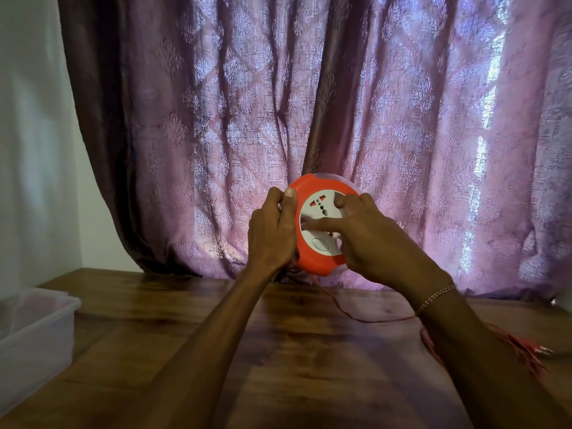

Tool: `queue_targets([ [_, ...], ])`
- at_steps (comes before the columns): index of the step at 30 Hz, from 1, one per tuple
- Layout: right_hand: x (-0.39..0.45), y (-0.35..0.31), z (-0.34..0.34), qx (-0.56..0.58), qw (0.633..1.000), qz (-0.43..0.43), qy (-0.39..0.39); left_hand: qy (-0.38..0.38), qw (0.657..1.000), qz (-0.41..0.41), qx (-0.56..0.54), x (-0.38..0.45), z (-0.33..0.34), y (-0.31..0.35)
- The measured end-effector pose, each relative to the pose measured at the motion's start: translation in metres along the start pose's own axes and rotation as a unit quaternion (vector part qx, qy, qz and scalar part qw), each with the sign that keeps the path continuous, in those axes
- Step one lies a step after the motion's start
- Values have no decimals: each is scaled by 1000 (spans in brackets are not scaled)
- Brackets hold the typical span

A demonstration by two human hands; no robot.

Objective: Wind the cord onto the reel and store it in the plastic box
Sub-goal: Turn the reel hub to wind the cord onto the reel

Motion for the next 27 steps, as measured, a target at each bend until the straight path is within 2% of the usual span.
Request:
queue_targets([
  [3, -3, -7, 1, -33, 997, -4, 72, -6, 1000, 1, -5, 0, 1, 0],
  [9, -4, -8, 7, -45, 989, 29, 135, 2, 1000, -1, -11, 0, 2, -1],
  [13, -4, -6, 8, -23, 972, 78, 219, 13, 1000, 1, -4, -1, 3, 1],
  [16, 0, -4, 11, 57, 958, 121, 254, 8, 1000, 4, -1, -2, 3, 3],
  [19, 1, -2, 12, 91, 960, 109, 240, -1, 1000, 2, -5, -2, 3, 3],
  [24, -4, -2, -6, 5, 965, 91, 245, 1, 1000, -4, -22, 0, 2, -1],
  [27, -4, 0, -16, 21, 986, 7, 164, 7, 1000, 0, -21, 2, 1, -1],
])
Point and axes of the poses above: each hand's wrist, its own x-axis towards the middle knuckle, its own z-axis out of the palm, y = z × x, the point moved 2 cm from there along x, towards the middle knuckle, and after that the axes turned 12 degrees about x, right-handed, at the moved point
